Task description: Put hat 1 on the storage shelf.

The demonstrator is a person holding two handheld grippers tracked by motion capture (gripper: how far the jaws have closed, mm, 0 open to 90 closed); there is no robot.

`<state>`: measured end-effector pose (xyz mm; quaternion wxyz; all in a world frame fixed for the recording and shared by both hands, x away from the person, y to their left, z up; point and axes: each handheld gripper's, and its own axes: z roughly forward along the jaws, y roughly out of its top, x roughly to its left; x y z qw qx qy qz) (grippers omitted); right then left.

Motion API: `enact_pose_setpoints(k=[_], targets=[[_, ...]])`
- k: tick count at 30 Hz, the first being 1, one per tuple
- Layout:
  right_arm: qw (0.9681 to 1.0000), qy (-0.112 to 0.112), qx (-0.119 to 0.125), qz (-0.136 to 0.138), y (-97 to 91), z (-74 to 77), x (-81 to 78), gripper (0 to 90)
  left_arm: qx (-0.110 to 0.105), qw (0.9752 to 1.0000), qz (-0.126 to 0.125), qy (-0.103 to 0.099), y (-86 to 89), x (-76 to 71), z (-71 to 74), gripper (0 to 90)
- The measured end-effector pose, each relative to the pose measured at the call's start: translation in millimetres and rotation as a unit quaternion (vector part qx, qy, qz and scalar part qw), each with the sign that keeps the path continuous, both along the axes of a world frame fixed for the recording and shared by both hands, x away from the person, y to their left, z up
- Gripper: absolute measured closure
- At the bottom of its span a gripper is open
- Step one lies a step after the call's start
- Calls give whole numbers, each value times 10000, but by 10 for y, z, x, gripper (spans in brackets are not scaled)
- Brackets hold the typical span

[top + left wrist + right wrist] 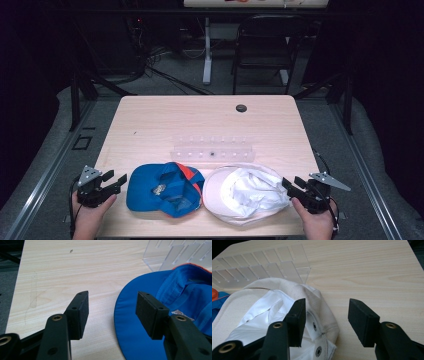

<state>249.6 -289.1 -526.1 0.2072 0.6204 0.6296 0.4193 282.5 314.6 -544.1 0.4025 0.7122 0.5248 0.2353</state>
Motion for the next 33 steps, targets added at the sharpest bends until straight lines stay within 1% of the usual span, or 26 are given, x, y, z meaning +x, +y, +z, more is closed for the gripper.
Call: enact_pose_setpoints(k=[1,3,4,5,7,8,11,14,16,18,19,20,21,22,24,25,26,27,28,29,33], targets=[[10000,26,42,6,-3,1,-12,516,12,10000,-3,-25,4,-1,4,450],[10000,49,80,3,1,5,-17,522,5,10000,-20,-67,11,-5,16,462],[9999,45,107,28,4,14,-21,530,3,10000,-34,-41,12,-4,17,488],[9999,34,148,47,8,23,-23,531,14,10000,-31,-30,10,0,10,493],[9998,70,160,93,7,40,-24,531,65,9999,-63,76,12,1,16,513],[9996,92,241,112,26,46,-23,531,70,9999,-77,63,9,-2,23,528],[9994,141,270,162,38,59,-25,530,92,9999,-90,41,5,-6,30,531],[9991,270,236,245,83,100,-17,530,79,9999,-76,119,6,-9,26,537],[9990,299,236,252,91,108,-14,529,83,9998,-80,141,9,-15,31,538],[9989,320,245,237,105,131,-10,529,48,9998,-99,141,10,-16,32,538],[9985,376,284,270,105,171,-1,528,36,9998,-106,154,6,-14,30,538],[9985,376,284,270,105,171,-1,528,34,9998,-112,158,2,-11,27,538],[9984,402,273,275,101,187,1,528,-3,9998,-131,117,-9,-3,13,538],[9984,422,267,262,94,209,10,528,46,9997,-175,187,-14,-4,19,538],[9979,469,351,269,76,243,25,528,68,9996,-213,188,-26,-1,17,537],[9978,489,356,264,66,253,29,528,35,9997,-204,139,-38,2,10,537],[9975,536,373,259,57,264,35,528,42,9997,-210,138,-43,3,10,537],[9970,600,385,285,44,276,41,528,70,9995,-244,193,-41,1,18,537],[9968,624,419,280,36,283,48,528,75,9995,-255,197,-43,2,18,537],[9958,738,450,286,14,310,55,528,46,9994,-270,191,-45,5,13,535],[9948,821,528,294,6,346,53,528,72,9993,-259,251,-38,7,10,534]])
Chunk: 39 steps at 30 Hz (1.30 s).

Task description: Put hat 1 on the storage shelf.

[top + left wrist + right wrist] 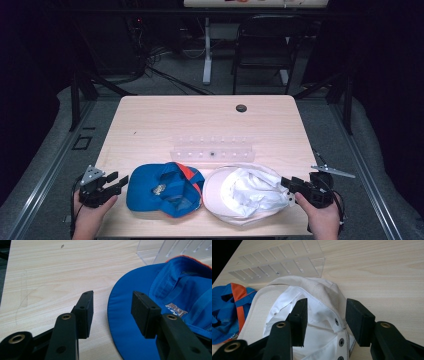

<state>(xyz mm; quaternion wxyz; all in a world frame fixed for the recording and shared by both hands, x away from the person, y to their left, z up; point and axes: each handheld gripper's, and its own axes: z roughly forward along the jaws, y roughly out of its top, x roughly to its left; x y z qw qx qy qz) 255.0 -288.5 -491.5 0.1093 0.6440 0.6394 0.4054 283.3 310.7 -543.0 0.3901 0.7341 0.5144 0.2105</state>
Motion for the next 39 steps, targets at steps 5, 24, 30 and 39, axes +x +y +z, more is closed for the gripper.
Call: enact_pose_setpoints(k=[5,24,30,39], targets=[[9998,198,-75,22,11,28,0,528,-35,10000,35,-9,15,-1,-5,534],[9948,948,-349,98,-17,39,49,501,-36,10000,19,28,19,-8,7,532],[9922,1175,-397,120,-48,-33,90,516,-51,10000,16,17,24,-8,0,534],[9873,1508,-390,303,-32,-163,213,554,-20,10000,41,23,45,-30,7,535]])
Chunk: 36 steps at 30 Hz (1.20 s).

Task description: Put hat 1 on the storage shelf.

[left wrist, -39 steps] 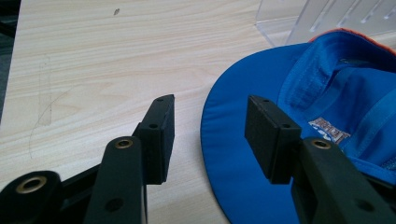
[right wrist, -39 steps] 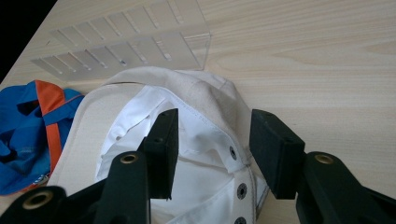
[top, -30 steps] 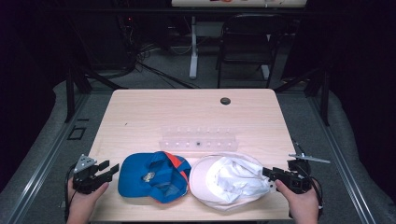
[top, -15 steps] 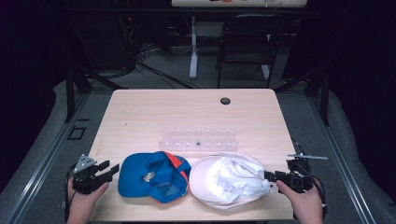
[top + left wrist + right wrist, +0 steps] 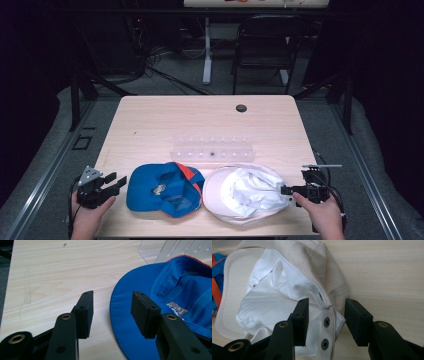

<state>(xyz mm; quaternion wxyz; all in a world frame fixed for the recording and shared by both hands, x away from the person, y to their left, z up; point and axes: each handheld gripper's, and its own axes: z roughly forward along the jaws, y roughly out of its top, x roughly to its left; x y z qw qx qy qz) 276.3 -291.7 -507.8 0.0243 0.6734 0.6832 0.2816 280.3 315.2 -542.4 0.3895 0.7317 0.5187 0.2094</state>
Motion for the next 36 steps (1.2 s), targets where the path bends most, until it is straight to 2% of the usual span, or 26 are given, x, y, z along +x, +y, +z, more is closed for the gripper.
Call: enact_pose_setpoints(k=[4,8,9,11,14,17,18,20,22,28,33,35,36], targets=[[9999,155,7,-3,-1,-50,15,564,-13,10000,33,-34,20,-19,-3,534],[9995,258,158,-60,-30,-101,8,572,-5,10000,59,-18,53,-48,-1,535],[9993,272,226,-101,-30,-118,7,581,-27,9999,101,-64,54,-53,-9,535],[9987,414,284,-57,-28,-132,11,615,22,9999,107,-13,69,-72,1,535],[9983,504,295,-76,-2,-130,18,668,14,9999,126,-25,80,-90,0,535],[9980,583,248,-13,-2,-113,40,742,24,9998,165,-48,86,-100,-8,535],[9980,583,248,-13,-2,-113,40,742,45,9999,150,11,93,-106,1,535],[9977,596,312,6,2,-108,52,768,43,9998,169,6,98,-113,-1,535],[9975,639,303,40,-1,-94,60,785,34,9998,195,-51,100,-116,-12,535],[9955,781,520,141,-35,-16,112,814,53,9998,194,10,107,-128,-7,535],[9937,948,504,318,-21,86,184,817,47,9998,189,-38,97,-126,-16,535],[9941,962,388,322,23,147,224,819,59,9998,187,-28,94,-126,-15,535],[9942,936,445,271,44,160,231,819,62,9998,186,-28,94,-125,-15,535]])
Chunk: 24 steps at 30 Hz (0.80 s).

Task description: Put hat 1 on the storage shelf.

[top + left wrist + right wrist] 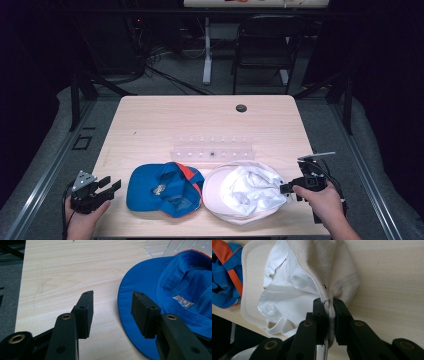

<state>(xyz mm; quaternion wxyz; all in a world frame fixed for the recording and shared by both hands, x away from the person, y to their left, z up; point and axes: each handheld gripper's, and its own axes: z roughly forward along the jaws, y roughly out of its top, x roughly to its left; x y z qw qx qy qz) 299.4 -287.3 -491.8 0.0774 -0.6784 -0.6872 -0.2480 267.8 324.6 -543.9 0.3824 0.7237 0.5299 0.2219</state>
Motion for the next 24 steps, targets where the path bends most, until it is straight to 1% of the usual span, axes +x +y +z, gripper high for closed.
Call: enact_pose_setpoints(k=[1,3,4,5,6,8,10,11,13,14,15,16,17,18,19,20,23,24], targets=[[10000,0,0,0,0,0,0,819,0,10000,2,0,0,1,-1,535],[9999,43,-44,99,14,49,30,819,0,10000,8,1,1,0,0,535],[10000,47,10,66,29,76,39,820,-13,10000,8,-13,2,0,-2,535],[9999,84,0,114,24,91,47,819,-11,10000,9,-12,3,0,-1,536],[9999,86,-5,86,31,100,50,820,-8,10000,5,-11,6,-1,0,535],[9999,125,107,17,40,130,58,820,-16,10000,4,-9,6,0,-1,535],[9996,200,177,108,27,172,77,820,-17,10000,-4,-12,3,0,0,535],[9996,192,210,36,41,190,82,820,-4,10000,-4,-3,1,-1,3,535],[9996,211,195,73,49,233,95,820,1,10000,-9,-11,-4,0,2,535],[9995,192,249,0,69,243,97,820,6,10000,-9,-12,-7,0,2,535],[9995,205,230,115,70,266,109,820,29,10000,-31,46,-4,-2,10,534],[9997,195,178,-8,102,279,110,820,31,10000,-30,44,-4,-1,9,534],[9995,229,207,68,103,294,119,820,33,10000,-29,44,-4,-2,9,534],[9995,242,160,137,109,307,127,820,12,10000,-17,10,-6,-1,5,534],[9996,214,140,140,120,309,128,820,4,10000,-5,-19,-7,0,2,534],[9995,236,197,99,135,320,131,820,-2,10000,-6,-16,-4,-1,3,534],[9994,276,211,84,152,343,138,820,-4,10000,-4,-8,1,1,1,534],[9990,336,182,226,135,361,146,820,-18,10000,-8,-16,2,2,-1,534]])
